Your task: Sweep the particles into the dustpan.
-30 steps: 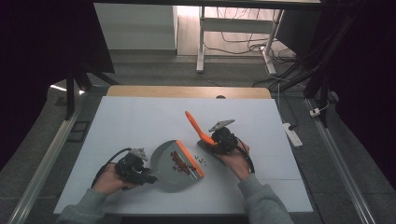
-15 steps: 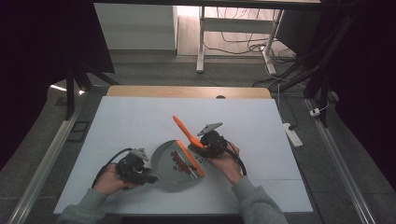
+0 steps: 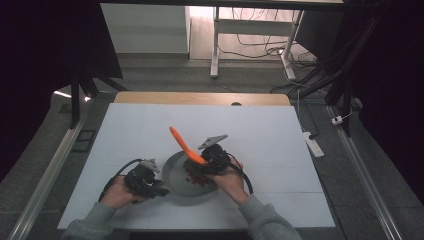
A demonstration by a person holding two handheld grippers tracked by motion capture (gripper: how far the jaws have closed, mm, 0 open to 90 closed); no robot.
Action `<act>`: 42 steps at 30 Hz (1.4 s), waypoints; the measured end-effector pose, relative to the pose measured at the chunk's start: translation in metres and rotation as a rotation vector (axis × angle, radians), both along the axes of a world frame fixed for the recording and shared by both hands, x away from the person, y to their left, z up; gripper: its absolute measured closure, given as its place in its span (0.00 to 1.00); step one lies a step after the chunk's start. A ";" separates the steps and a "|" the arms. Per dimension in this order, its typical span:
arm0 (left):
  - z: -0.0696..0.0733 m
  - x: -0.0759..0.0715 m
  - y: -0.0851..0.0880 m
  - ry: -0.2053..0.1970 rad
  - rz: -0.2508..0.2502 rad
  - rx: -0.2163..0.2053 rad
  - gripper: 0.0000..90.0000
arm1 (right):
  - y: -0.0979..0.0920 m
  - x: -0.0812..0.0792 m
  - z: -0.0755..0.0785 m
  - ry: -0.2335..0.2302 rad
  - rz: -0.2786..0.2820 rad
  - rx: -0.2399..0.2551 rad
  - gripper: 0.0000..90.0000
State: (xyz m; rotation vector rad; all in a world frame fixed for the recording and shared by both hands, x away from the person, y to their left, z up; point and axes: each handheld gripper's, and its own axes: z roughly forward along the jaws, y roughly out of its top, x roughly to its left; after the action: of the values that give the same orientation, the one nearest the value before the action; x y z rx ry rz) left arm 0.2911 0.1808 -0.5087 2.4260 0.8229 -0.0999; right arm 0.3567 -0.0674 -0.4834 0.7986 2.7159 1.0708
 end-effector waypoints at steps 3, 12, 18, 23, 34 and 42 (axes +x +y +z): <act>0.000 0.000 0.001 0.002 -0.002 -0.001 0.69 | 0.010 -0.007 0.002 -0.009 0.050 0.007 0.78; 0.000 0.000 0.001 0.002 -0.003 -0.001 0.69 | -0.021 0.007 0.022 -0.084 -0.050 0.034 0.78; 0.000 -0.001 -0.001 0.002 0.006 -0.001 0.69 | -0.040 0.019 0.008 -0.056 -0.120 0.008 0.78; 0.000 -0.002 -0.001 -0.001 0.002 0.005 0.69 | -0.039 0.023 -0.006 -0.028 -0.150 -0.028 0.78; 0.000 -0.002 -0.001 0.000 0.007 0.002 0.69 | -0.027 0.008 -0.008 0.050 -0.133 0.112 0.78; 0.000 -0.002 -0.001 0.001 0.009 -0.001 0.69 | -0.023 0.002 0.006 -0.027 -0.092 0.118 0.78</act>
State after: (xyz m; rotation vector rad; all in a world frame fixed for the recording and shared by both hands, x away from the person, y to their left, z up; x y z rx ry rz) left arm 0.2892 0.1798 -0.5090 2.4214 0.8340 -0.0976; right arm 0.3590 -0.0902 -0.4773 0.9102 2.5859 1.2212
